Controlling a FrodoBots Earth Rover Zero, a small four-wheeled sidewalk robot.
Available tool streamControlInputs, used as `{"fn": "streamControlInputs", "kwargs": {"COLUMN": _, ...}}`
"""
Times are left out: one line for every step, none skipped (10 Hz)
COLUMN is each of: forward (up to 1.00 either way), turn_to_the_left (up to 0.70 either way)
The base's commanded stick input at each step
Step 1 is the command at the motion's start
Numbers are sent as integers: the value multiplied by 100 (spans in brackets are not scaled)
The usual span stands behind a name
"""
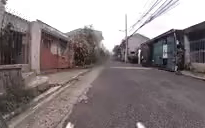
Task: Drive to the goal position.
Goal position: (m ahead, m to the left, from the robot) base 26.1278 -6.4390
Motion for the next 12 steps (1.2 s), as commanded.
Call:
{"fn": "streamControlInputs", "kwargs": {"forward": 70, "turn_to_the_left": 0}}
{"fn": "streamControlInputs", "kwargs": {"forward": 70, "turn_to_the_left": 0}}
{"fn": "streamControlInputs", "kwargs": {"forward": 70, "turn_to_the_left": 0}}
{"fn": "streamControlInputs", "kwargs": {"forward": 70, "turn_to_the_left": 0}}
{"fn": "streamControlInputs", "kwargs": {"forward": 70, "turn_to_the_left": 0}}
{"fn": "streamControlInputs", "kwargs": {"forward": 70, "turn_to_the_left": 0}}
{"fn": "streamControlInputs", "kwargs": {"forward": 70, "turn_to_the_left": 0}}
{"fn": "streamControlInputs", "kwargs": {"forward": 70, "turn_to_the_left": 0}}
{"fn": "streamControlInputs", "kwargs": {"forward": 70, "turn_to_the_left": 0}}
{"fn": "streamControlInputs", "kwargs": {"forward": 70, "turn_to_the_left": 0}}
{"fn": "streamControlInputs", "kwargs": {"forward": 70, "turn_to_the_left": 0}}
{"fn": "streamControlInputs", "kwargs": {"forward": 70, "turn_to_the_left": 0}}
